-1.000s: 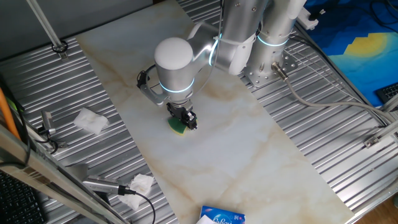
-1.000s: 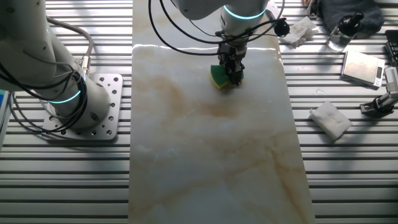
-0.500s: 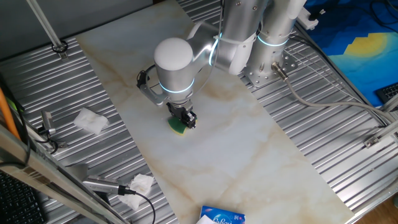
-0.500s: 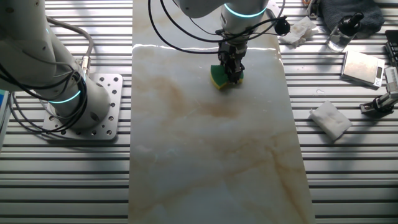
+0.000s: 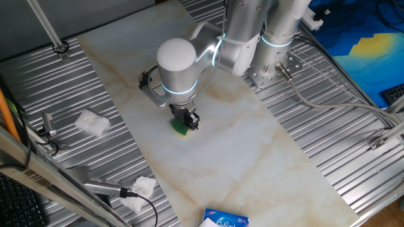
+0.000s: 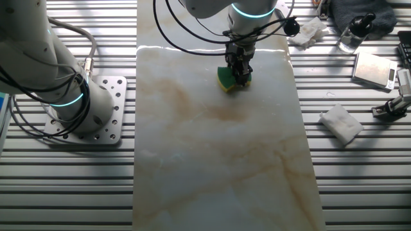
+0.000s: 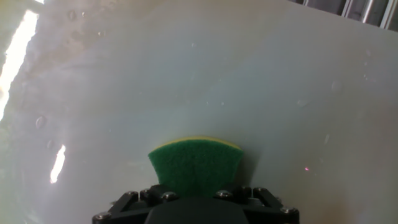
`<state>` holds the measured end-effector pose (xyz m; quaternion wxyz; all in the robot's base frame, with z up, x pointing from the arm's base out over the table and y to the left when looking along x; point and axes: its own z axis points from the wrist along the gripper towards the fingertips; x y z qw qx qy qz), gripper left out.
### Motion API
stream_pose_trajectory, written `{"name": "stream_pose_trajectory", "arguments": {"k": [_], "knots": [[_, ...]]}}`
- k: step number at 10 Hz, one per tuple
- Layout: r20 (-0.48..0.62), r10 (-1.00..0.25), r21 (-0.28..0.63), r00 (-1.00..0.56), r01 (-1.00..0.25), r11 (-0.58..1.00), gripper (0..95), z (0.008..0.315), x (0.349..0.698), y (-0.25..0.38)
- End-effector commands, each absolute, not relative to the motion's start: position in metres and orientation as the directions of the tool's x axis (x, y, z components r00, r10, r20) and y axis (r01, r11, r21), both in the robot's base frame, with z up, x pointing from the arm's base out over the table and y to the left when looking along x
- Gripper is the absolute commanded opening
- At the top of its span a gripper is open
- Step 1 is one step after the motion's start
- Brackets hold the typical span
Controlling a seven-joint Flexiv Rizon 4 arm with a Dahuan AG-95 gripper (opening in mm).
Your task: Clean the tabletop with a sponge
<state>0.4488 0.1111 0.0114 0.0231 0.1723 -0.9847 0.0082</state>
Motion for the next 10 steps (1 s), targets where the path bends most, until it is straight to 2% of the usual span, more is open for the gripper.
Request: {"name": "stream_pose_trajectory", "arguments": {"k": [1, 2, 10], "knots": [[0.050, -0.336, -0.009, -0.941, -0.337, 0.942, 57.0, 0.0119, 0.4484, 0.1112], [0.050, -0.334, -0.010, -0.941, -0.335, 0.942, 38.0, 0.0119, 0.4484, 0.1112], [0.047, -0.330, -0.012, -0.943, -0.331, 0.944, 38.0, 0.0119, 0.4489, 0.1111]]}}
